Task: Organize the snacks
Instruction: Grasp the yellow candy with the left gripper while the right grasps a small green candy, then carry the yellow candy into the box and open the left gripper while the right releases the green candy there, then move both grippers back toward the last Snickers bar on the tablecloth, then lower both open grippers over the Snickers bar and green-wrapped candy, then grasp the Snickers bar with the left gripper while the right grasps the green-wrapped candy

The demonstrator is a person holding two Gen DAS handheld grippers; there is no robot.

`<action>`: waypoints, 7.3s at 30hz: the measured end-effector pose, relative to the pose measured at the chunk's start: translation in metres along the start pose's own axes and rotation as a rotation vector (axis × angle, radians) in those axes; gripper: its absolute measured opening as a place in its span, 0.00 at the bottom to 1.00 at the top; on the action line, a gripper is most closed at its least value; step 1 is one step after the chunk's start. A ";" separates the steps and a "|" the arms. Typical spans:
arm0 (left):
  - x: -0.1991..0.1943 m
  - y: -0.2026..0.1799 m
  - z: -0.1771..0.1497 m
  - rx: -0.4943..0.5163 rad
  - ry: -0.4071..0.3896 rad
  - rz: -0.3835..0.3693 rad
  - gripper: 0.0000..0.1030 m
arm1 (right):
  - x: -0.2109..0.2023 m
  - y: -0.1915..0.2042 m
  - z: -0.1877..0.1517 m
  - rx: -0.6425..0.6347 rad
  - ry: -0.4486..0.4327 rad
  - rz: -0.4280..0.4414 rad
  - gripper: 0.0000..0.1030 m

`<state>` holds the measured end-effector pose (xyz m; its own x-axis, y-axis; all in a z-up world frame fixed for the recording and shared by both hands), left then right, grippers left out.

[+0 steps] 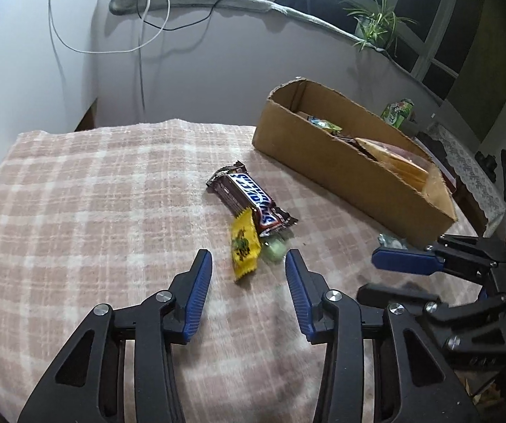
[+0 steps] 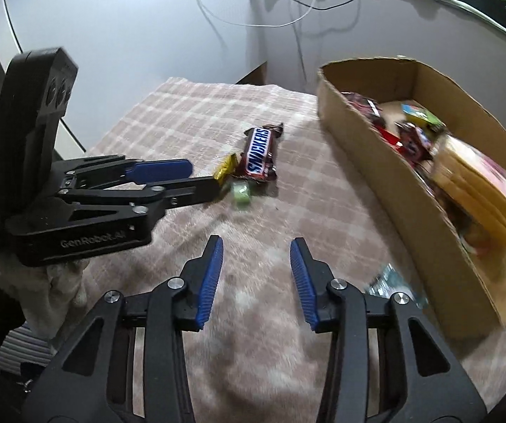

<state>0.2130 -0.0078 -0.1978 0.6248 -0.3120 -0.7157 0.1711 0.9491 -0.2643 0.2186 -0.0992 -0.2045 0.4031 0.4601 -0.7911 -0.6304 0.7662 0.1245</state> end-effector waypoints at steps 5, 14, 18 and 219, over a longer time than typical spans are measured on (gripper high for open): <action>0.011 0.010 0.002 -0.010 0.017 0.006 0.28 | 0.019 0.006 0.007 -0.035 0.027 0.006 0.35; 0.021 0.022 0.005 -0.028 0.029 0.005 0.17 | 0.044 0.006 0.022 -0.042 0.036 -0.005 0.34; 0.020 0.023 0.006 -0.018 0.026 0.013 0.16 | 0.051 0.008 0.030 -0.057 0.032 -0.015 0.32; 0.056 0.000 0.044 0.031 0.023 0.036 0.29 | 0.008 -0.042 -0.016 0.082 -0.014 -0.186 0.37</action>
<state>0.2817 -0.0237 -0.2093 0.6135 -0.2779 -0.7392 0.1725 0.9606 -0.2179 0.2376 -0.1351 -0.2260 0.5171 0.3127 -0.7968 -0.4880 0.8725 0.0257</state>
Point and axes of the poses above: each gripper's, at about its wrist camera, not at the fingertips, and x roughly the way its jaws point, y to its left, z to its top, the point moved 7 cm from there along x, roughly the way its jaws point, and after that the axes turned 2 degrees about -z, right-handed, at the moved point
